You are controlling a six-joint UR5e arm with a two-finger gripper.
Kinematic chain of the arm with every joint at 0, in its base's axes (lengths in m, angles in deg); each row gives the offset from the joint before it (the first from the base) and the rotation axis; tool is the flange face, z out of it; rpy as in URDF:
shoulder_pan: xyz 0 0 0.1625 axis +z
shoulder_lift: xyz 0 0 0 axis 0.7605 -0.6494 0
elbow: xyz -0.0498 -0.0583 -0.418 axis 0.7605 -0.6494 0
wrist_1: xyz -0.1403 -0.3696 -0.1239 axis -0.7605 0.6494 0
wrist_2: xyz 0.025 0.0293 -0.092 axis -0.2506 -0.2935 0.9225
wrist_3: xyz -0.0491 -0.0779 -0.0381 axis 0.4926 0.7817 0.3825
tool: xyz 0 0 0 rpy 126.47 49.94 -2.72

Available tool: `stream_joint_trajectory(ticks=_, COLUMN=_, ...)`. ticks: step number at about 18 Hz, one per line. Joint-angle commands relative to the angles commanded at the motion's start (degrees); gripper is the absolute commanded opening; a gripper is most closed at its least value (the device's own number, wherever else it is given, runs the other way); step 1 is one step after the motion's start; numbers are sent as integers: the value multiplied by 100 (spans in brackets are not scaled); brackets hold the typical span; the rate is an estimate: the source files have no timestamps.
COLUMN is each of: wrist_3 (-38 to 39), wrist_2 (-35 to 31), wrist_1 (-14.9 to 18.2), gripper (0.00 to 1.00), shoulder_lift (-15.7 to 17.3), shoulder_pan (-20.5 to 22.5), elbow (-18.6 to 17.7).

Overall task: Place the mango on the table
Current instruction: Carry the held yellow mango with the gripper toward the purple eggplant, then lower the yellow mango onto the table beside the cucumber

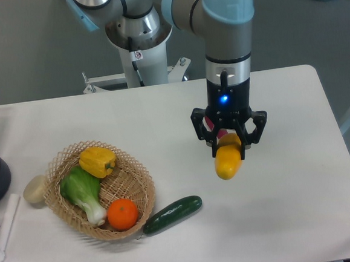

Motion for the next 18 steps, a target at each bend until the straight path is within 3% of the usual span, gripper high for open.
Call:
stream_joint_trajectory(ticks=4, wrist_3=-704, wrist_2=-879, wrist_1=18, gripper=8, shoulder_lift=-290, shoulder_pan=-184, elbow=-132)
stream_joint_trajectory(ticks=7, wrist_3=-723, wrist_2=-785, wrist_1=-96, gripper=7, shoulder_lift=-545, shoulder_pan=-202, elbow=-167)
stream_joint_trajectory(ticks=11, wrist_3=-749, wrist_2=145, wrist_1=-781, gripper=7, shoulder_lift=-940, shoulder_pan=-88, elbow=-123)
stream_joint_trajectory(ticks=14, wrist_3=-767, wrist_2=971, wrist_1=-808, gripper=7, shoulder_lift=-967, shoulder_pan=210, elbow=-123)
stream_joint_trajectory(ticks=18, wrist_3=-907, wrist_2=1815, wrist_1=-817, gripper=9, shoulder_lift=-1002, shoulder_pan=623, elbow=-386)
